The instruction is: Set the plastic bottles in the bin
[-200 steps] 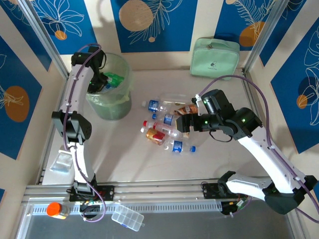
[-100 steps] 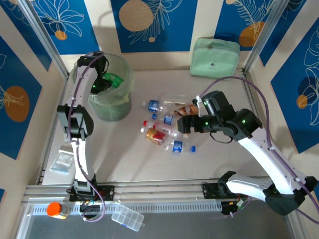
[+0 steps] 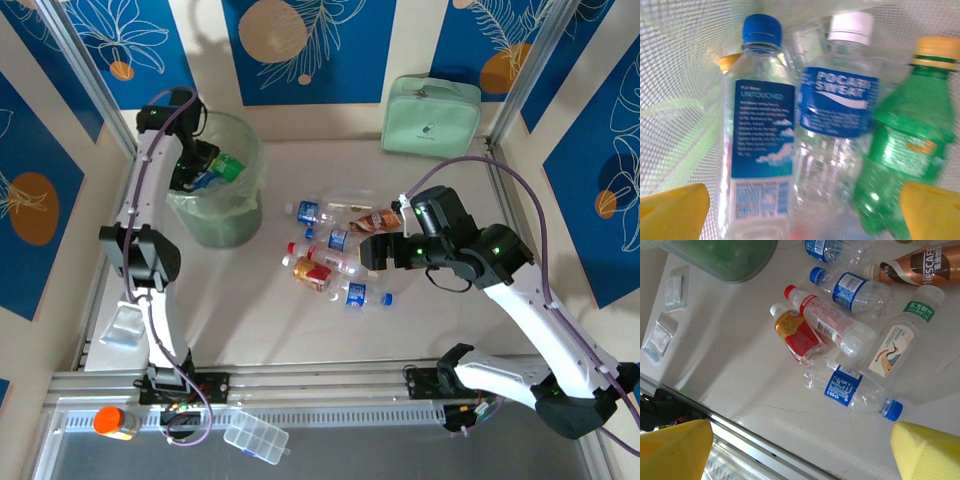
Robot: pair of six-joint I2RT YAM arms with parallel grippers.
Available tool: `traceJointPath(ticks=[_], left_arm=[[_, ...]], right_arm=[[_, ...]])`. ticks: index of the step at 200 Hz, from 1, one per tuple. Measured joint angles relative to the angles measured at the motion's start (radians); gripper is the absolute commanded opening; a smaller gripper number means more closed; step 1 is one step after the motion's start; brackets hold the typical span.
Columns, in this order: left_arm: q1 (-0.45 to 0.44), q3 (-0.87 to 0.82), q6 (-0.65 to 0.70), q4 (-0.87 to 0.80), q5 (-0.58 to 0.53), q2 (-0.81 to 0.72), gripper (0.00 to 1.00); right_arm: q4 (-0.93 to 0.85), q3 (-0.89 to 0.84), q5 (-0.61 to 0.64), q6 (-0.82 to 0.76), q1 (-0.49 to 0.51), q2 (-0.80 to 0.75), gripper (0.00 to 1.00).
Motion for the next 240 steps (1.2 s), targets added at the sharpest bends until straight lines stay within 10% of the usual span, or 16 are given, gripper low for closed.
traceJointPath(ticks=[74,176,240], left_arm=[[-0.046,-0.095,0.061,0.084,0.028,-0.267,0.89],[-0.368,-0.670,0.522,0.411,0.103,-0.794,0.81],[-0.446,-1.113,0.563,0.495,0.225,-1.078,0.78]], right_arm=[[-0.001,0.000,-0.004,0.000,0.001,0.000,0.92],[0.019,-0.021,-0.048,-0.020,0.014,0.002,0.94],[0.022,-0.027,-0.110,-0.073,0.058,0.102,0.92]])
